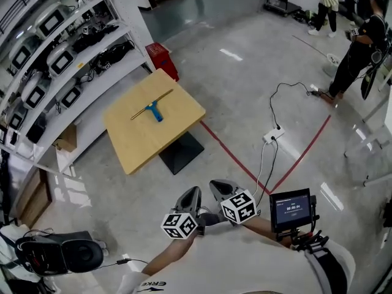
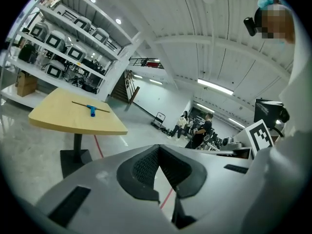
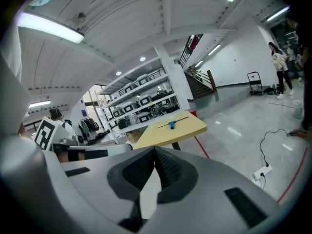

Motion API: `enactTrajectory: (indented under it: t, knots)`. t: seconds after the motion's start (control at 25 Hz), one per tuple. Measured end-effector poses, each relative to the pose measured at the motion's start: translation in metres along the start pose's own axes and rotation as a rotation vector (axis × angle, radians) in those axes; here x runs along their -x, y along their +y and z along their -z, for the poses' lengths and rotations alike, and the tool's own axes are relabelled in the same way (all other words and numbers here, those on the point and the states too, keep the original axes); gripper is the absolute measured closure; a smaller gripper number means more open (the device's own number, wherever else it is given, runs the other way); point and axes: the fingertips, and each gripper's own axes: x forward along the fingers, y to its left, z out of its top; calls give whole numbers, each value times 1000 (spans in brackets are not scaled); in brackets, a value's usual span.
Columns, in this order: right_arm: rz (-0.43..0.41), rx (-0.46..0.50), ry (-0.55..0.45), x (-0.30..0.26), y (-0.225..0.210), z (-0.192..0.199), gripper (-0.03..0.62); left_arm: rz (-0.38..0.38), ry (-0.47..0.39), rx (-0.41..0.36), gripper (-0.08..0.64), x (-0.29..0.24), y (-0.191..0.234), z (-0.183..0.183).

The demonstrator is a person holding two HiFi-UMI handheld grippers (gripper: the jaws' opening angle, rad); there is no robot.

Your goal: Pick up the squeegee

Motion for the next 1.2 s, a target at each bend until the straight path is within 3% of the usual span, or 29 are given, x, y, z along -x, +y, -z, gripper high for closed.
enactTrajectory:
  t: [0.28,0.56,0.96,1.2]
  knots:
    - [34,-10,10,-22,-17,-16,588,10,-22,52,555,-25,23,-21]
    - [47,-1,15,-73,-46,-52,588,31,-30,44,555,-68,55,-55]
    - [9,45,50,-152,-37,-81,588,-4,-75,97,555,-85,127,-99]
    - [-12,66,65,-198,-20,-91,588,-12,-56,116,555,-85,167,-111]
